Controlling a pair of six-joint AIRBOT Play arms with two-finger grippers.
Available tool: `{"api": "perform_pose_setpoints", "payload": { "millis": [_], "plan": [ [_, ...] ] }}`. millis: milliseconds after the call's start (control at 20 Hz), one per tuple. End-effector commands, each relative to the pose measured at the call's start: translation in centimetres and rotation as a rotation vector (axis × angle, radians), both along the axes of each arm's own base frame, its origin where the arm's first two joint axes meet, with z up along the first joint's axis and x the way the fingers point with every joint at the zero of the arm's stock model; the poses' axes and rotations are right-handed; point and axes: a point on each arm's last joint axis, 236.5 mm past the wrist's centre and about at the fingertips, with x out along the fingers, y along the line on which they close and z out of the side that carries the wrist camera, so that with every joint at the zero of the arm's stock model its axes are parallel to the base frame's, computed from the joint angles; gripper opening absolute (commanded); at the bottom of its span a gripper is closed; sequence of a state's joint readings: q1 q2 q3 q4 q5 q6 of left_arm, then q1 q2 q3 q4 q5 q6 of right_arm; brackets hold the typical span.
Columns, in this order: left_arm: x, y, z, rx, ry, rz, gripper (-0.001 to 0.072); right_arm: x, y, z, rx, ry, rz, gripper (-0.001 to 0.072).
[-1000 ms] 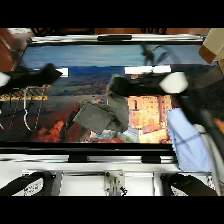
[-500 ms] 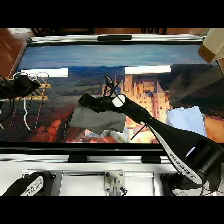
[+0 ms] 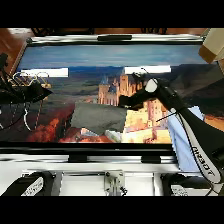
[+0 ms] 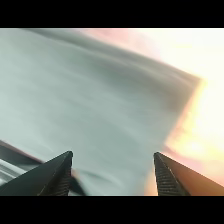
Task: Fold the shirts.
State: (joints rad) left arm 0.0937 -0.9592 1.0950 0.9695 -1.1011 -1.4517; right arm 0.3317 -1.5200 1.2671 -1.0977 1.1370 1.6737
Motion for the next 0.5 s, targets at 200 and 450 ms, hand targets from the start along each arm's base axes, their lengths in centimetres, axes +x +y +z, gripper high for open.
{"api": "perform_pose_setpoints", "payload": {
  "millis": [200,450],
  "plan": [
    [0.3,-0.3,0.3,-0.012,-0.015,0.003,0.0026,-2.4,0.9,-5.6,0.104,0.194,-0.046,0.0629],
    [0.3,-0.3,0.3,-0.014,-0.015,0.002,0.0026,-3.0,3.8,-8.6,0.103,0.210,-0.036,0.0624]
  ]
}}
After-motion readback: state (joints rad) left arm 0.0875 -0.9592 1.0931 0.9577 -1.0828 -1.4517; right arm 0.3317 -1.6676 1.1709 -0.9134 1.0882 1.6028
